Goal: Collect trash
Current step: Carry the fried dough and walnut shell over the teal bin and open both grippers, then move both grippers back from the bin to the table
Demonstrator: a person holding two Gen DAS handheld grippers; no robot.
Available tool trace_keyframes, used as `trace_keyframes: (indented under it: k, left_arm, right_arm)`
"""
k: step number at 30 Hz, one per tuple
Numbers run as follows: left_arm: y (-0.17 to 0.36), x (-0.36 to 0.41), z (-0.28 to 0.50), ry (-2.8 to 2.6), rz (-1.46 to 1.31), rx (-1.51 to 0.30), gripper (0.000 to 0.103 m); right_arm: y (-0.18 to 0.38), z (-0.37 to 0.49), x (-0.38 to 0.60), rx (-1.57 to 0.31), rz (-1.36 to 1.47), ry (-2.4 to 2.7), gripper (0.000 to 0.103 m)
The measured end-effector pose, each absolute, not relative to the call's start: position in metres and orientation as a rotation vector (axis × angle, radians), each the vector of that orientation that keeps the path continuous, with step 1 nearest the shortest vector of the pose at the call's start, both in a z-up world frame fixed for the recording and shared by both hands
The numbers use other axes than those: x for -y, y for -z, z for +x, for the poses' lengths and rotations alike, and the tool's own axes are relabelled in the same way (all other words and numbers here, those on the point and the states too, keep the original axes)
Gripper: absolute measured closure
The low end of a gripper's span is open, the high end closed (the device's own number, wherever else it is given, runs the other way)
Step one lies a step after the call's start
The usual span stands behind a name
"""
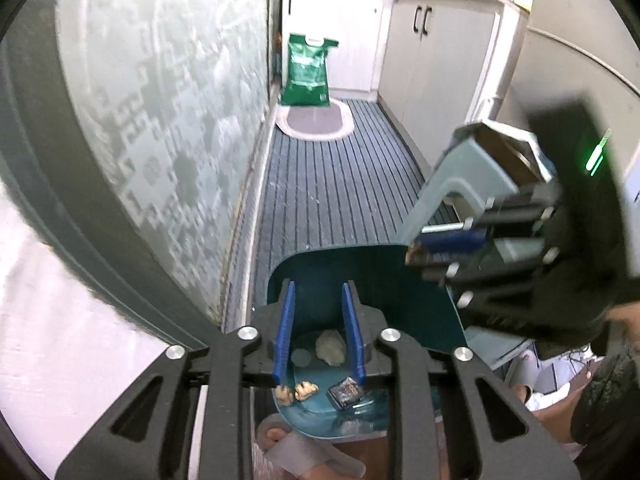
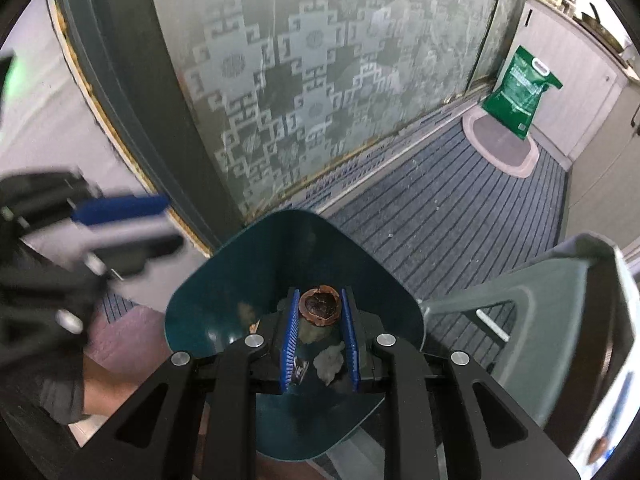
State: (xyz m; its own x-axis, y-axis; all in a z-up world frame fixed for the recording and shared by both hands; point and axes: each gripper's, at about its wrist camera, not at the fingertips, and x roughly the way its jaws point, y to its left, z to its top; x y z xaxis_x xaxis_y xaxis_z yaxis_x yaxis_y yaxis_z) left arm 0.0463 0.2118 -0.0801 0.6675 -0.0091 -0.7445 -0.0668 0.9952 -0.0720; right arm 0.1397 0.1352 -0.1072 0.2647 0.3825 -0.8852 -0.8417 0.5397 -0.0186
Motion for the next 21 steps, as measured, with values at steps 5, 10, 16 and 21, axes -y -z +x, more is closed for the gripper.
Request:
trace_keyframes:
  k: [5,10,16,21]
  left_arm:
    - [0.057,-0.214,0.040,-0.043,-0.102,-0.781,0.085]
    - [0.032,-0.209,0.032,-0.034,-0.099,-0.715,0.087]
    - [0.001,-0.205,0.024,-0.021,-0.121,-0.652,0.087]
    - [-0.018,-0.201,0.021,-0.018,-0.124,-0.607,0.086]
  right_arm:
    - [0.133,0.135,-0.139,-1.041,-0.595,-0.889,0.083]
    - [0.159,0.127,-0.148,-1.097,-0.639,-0.894,0.082]
    - [0.180,0.118,-0.149,-1.135,-0.700,-0.889,0.082]
    - [0.190,0.113,-0.144,-1.157,-0.725,-0.881,0.059]
